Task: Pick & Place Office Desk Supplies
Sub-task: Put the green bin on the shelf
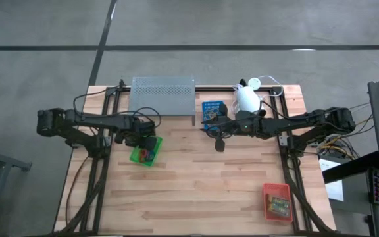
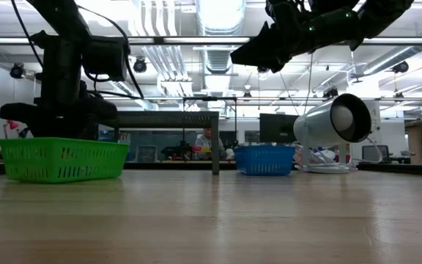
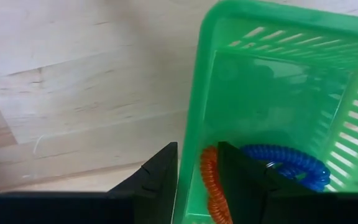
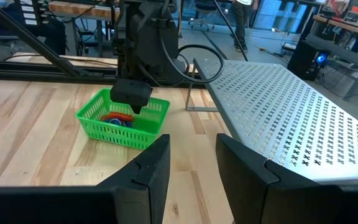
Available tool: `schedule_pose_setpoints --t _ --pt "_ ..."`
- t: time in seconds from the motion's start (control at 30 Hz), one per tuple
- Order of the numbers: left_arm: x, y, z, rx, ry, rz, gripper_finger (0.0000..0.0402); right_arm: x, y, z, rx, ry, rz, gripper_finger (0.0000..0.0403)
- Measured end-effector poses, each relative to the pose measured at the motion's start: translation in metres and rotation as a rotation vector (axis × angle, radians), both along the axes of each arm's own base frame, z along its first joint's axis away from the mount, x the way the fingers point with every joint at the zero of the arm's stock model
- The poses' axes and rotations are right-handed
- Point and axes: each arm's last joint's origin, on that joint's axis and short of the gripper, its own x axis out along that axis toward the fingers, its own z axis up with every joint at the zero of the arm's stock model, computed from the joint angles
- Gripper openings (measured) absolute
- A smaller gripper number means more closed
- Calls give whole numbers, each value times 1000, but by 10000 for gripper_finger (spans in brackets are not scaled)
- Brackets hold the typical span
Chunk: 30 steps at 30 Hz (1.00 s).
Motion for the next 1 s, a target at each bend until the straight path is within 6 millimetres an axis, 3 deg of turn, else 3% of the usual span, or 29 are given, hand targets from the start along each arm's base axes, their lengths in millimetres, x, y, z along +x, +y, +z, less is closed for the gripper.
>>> schedule_pose_setpoints --t 0.17,0.5,1.0 --pt "0 0 0 0 -1 0 110 0 0 0 0 0 0 127" --pt "-3 -1 0 -7 29 7 14 0 0 0 0 0 1 127" --pt "2 -1 9 -66 9 10 14 0 0 0 0 0 1 127"
